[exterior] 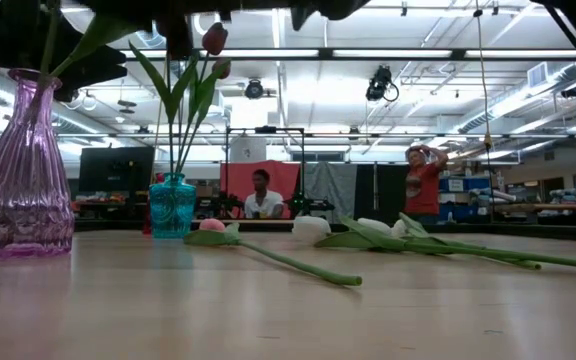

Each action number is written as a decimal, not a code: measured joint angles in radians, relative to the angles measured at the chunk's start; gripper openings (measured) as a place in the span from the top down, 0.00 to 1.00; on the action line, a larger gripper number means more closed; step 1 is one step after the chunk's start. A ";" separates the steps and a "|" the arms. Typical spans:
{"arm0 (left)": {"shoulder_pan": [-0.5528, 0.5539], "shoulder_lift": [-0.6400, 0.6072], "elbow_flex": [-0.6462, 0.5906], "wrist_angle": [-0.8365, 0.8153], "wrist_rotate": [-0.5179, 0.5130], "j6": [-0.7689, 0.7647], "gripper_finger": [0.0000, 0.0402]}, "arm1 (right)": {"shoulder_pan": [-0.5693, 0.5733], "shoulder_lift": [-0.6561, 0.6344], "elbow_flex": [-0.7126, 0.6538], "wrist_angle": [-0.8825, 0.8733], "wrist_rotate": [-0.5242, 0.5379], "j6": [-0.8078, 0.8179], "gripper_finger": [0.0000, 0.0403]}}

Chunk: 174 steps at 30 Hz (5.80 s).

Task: Sort flowers into vase by color
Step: Put the right pink flower into the purple vase, then put the pink flower into the purple vase

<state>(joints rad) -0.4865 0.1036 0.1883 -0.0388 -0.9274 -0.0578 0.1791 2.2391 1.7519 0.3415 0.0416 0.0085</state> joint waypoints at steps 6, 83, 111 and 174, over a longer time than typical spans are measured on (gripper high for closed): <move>0.000 0.000 0.000 -0.001 0.000 0.000 0.55 | 0.006 -0.006 0.123 -0.365 -0.038 0.052 0.62; 0.000 0.000 0.000 0.001 0.000 -0.007 0.55 | 0.012 -0.221 -0.155 -1.027 0.148 0.535 0.98; 0.000 0.000 0.000 0.002 0.000 -0.009 0.55 | 0.085 -0.398 -1.053 1.109 0.397 0.123 0.99; 0.000 0.001 0.000 0.003 -0.004 -0.006 0.55 | -0.008 0.130 0.114 0.237 -0.080 -0.245 0.90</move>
<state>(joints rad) -0.4862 0.1043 0.1883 -0.0360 -0.9316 -0.0635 0.1710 2.3688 1.8656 0.5787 -0.0386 -0.2364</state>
